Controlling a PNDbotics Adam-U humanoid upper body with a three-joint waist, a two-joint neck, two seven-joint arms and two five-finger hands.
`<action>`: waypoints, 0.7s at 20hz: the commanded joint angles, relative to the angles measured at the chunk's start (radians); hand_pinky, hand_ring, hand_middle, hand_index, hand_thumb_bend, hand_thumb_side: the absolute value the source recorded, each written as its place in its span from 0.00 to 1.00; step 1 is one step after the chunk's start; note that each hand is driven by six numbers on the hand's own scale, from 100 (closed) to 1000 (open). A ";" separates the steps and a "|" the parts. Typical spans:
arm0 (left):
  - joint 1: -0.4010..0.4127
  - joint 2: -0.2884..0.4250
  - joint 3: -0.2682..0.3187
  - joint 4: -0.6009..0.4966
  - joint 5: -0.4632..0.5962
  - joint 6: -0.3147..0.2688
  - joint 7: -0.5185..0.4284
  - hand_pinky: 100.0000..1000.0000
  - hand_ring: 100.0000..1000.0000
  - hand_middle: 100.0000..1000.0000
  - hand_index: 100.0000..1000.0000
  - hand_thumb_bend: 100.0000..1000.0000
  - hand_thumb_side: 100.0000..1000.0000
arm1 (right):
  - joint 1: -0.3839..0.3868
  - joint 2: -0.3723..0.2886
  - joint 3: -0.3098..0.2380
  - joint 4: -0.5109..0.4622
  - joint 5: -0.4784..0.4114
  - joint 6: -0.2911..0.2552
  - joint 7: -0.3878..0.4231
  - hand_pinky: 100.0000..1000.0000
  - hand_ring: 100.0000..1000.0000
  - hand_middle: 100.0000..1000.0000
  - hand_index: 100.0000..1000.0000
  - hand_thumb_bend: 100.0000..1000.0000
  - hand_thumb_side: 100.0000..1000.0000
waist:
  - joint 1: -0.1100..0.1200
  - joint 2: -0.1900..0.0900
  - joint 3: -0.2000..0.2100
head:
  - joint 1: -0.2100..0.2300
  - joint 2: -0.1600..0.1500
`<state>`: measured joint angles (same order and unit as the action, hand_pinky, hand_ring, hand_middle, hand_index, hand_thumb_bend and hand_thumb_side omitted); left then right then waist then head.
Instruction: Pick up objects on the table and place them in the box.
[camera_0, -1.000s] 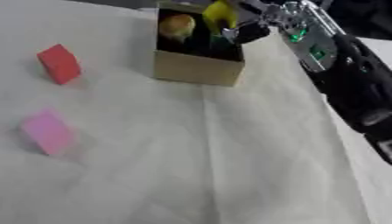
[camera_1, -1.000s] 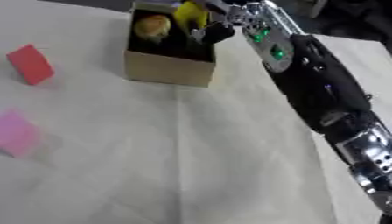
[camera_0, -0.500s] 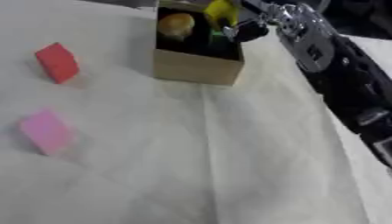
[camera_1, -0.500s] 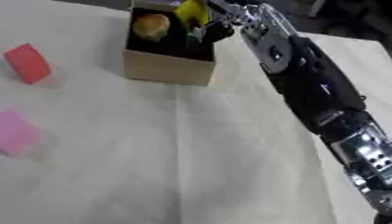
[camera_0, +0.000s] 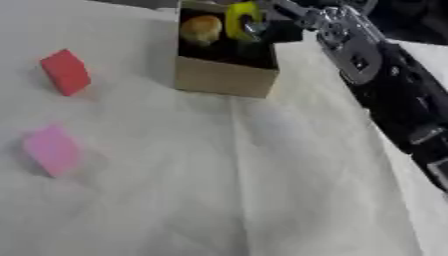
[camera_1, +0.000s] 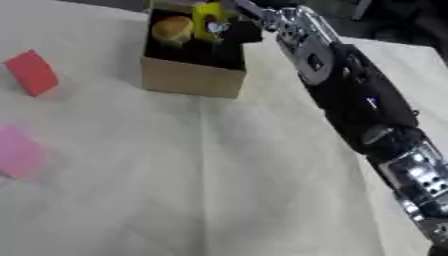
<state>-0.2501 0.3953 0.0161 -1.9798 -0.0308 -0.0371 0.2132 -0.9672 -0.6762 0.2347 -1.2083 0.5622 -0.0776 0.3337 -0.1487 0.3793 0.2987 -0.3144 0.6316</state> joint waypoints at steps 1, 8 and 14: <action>-0.008 0.010 0.004 -0.020 0.001 -0.002 -0.004 0.93 0.68 0.57 0.77 0.00 0.59 | -0.016 -0.021 -0.014 -0.004 -0.011 -0.007 0.005 1.00 1.00 1.00 1.00 0.00 1.00 | 0.011 -0.025 -0.001 | -0.001 -0.002; -0.011 0.010 0.005 -0.020 -0.002 -0.003 -0.009 0.93 0.68 0.57 0.77 0.00 0.57 | -0.002 -0.021 -0.005 -0.024 -0.067 -0.007 0.077 1.00 1.00 1.00 1.00 0.00 1.00 | 0.008 -0.025 0.001 | -0.001 0.002; -0.011 0.010 0.006 -0.020 -0.003 -0.003 -0.009 0.93 0.68 0.57 0.77 0.00 0.57 | -0.002 -0.026 -0.006 -0.056 -0.137 0.021 0.069 1.00 1.00 1.00 1.00 0.00 1.00 | 0.010 -0.028 0.002 | -0.001 0.005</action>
<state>-0.2549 0.3952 0.0161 -1.9798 -0.0324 -0.0393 0.2071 -0.9545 -0.6736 0.2382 -1.2382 0.4413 -0.0625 0.4064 -0.1490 0.3777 0.3009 -0.3145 0.6328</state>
